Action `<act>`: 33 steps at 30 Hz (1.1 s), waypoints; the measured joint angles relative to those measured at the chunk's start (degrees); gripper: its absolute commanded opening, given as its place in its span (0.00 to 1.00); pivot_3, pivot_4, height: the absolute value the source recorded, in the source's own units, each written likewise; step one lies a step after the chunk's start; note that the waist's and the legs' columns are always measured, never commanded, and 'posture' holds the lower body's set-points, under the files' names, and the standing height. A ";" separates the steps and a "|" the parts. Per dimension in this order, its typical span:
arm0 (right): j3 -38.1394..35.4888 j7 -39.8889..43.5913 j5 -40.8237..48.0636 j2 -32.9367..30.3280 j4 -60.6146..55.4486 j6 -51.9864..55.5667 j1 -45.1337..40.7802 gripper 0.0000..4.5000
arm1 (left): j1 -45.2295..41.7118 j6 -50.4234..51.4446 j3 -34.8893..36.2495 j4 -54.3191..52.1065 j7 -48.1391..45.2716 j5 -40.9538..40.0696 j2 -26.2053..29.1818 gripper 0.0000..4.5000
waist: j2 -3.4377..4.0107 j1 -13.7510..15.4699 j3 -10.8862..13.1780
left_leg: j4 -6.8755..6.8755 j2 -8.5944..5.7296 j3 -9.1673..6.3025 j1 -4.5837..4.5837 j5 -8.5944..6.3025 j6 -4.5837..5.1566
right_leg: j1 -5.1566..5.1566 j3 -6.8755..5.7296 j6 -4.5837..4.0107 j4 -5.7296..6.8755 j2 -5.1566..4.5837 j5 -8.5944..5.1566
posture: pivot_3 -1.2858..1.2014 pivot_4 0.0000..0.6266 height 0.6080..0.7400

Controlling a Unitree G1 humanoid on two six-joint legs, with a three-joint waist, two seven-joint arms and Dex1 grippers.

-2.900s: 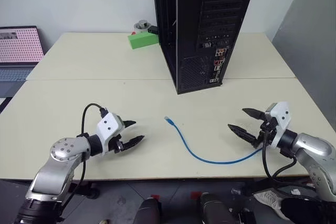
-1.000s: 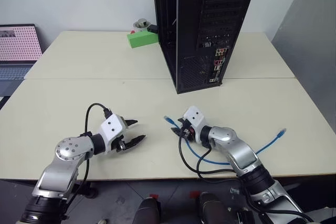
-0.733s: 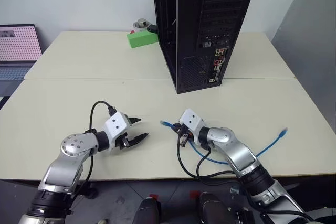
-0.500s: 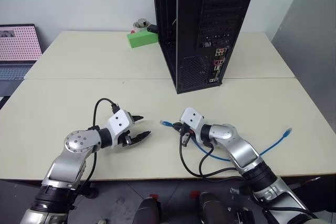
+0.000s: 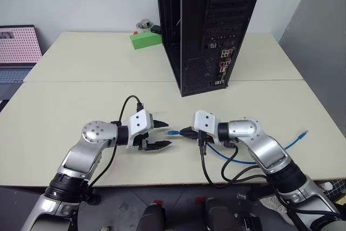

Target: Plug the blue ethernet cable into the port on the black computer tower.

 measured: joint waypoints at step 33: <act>1.13 2.58 -1.27 -2.83 -1.96 1.08 -0.18 0.14 | -1.68 -5.09 -1.37 4.95 -3.96 1.68 -1.29 0.06 | 0.00 0.02 0.00 | 0.02 0.00 -0.01 -0.01 0.00 0.00 | 0.00 0.00 0.01 0.01 0.00 0.01 | 0.52 0.24 1.00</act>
